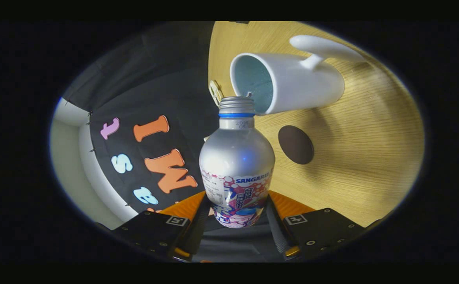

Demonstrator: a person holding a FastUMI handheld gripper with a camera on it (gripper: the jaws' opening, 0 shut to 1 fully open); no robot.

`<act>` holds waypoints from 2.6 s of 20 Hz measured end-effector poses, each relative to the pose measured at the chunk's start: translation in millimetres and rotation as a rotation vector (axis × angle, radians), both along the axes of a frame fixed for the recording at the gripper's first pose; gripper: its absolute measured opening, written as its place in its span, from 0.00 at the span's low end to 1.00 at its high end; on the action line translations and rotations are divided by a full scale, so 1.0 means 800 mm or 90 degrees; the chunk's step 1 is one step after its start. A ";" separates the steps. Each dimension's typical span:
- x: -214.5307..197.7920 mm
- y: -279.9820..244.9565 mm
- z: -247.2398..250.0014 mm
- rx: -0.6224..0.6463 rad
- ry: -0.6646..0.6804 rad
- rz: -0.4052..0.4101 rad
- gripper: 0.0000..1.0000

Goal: Take the bottle from table, then pour the juice into the cup, finally place the bottle on the coaster

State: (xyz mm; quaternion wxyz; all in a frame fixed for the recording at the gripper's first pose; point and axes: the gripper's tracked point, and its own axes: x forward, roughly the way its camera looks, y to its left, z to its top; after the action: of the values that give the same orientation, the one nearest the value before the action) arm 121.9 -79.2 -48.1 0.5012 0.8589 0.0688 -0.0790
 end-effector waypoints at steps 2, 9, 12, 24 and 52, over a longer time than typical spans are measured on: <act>0.000 -0.003 -0.002 0.003 0.004 -0.002 0.74; 0.002 -0.017 0.002 0.003 0.008 -0.014 0.74; 0.000 -0.018 0.003 0.011 0.005 -0.014 0.74; -0.002 -0.020 0.013 0.044 0.003 -0.023 0.74; 0.012 -0.033 0.029 0.141 -0.010 -0.064 0.74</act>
State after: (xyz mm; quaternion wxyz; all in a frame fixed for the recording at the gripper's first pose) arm 131.5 -105.6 -24.9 0.3995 0.9119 0.0302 -0.0891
